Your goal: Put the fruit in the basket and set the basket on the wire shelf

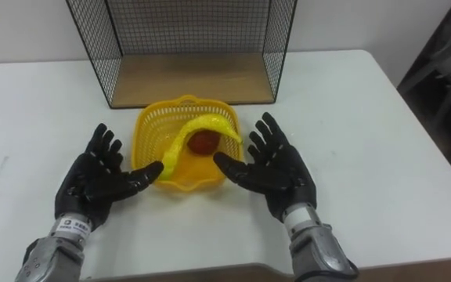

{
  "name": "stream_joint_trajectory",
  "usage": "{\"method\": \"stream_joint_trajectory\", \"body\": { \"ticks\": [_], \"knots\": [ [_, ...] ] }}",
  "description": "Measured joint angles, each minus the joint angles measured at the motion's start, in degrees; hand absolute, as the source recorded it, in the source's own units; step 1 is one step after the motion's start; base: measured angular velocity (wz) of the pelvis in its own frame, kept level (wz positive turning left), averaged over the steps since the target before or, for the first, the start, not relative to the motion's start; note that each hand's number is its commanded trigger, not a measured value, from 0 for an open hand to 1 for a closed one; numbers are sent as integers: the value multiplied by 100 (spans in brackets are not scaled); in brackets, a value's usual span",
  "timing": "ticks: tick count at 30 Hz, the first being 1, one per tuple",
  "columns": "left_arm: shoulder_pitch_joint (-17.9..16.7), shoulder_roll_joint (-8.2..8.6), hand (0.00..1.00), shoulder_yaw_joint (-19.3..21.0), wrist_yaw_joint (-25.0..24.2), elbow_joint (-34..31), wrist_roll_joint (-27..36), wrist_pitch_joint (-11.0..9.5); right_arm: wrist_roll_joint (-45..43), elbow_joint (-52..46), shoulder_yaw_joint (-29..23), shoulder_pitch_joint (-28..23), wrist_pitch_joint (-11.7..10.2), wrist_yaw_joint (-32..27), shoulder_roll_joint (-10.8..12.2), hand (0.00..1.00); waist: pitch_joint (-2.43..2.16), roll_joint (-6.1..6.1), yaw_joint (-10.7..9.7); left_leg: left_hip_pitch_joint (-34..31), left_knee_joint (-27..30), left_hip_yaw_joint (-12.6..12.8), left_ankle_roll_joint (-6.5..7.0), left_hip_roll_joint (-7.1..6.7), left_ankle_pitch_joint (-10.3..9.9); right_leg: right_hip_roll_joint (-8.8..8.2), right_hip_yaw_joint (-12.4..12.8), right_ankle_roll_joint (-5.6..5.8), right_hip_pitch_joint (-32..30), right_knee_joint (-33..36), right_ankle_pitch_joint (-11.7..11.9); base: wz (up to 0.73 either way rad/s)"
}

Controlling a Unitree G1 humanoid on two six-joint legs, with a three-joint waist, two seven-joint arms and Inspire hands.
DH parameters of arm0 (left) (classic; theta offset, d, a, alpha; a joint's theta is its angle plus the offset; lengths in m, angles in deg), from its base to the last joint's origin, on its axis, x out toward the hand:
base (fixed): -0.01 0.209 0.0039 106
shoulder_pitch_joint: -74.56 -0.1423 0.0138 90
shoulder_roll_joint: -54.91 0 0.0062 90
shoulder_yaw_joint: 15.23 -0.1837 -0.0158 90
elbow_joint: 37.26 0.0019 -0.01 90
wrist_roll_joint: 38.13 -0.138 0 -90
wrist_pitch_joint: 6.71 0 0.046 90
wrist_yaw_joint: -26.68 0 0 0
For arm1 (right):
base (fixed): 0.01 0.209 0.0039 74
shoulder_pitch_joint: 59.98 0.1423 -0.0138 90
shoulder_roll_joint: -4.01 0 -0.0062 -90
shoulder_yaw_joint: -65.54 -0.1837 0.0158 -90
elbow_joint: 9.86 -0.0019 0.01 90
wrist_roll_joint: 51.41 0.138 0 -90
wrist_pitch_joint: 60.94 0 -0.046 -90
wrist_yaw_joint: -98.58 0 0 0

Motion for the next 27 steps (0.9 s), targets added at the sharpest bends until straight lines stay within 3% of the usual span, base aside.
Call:
{"method": "stream_joint_trajectory", "body": {
  "ticks": [7,14,24,27],
  "knots": [
    [144,172,0,-447,-107,-7,16,94,-16,55,258,156,-9,-4,99,0,6,8,-8,-18,-2,6,0,-3,0,8,3,1,-2,-14,1,0],
    [167,187,0,-460,-133,-7,12,143,-23,465,267,246,-9,-17,112,0,10,4,-5,-10,-25,16,0,5,0,8,7,-3,-2,-12,3,0],
    [310,202,0,-572,-130,-23,-1,160,-467,478,323,472,-14,-107,147,0,62,-57,-1,9,-28,20,0,5,0,12,15,-3,-4,-1,4,0],
    [353,240,0,-586,-101,-50,0,87,-441,478,374,541,-133,-116,153,0,62,-57,-4,8,-23,20,0,5,0,12,14,-3,-2,-1,4,0]
  ]
}}
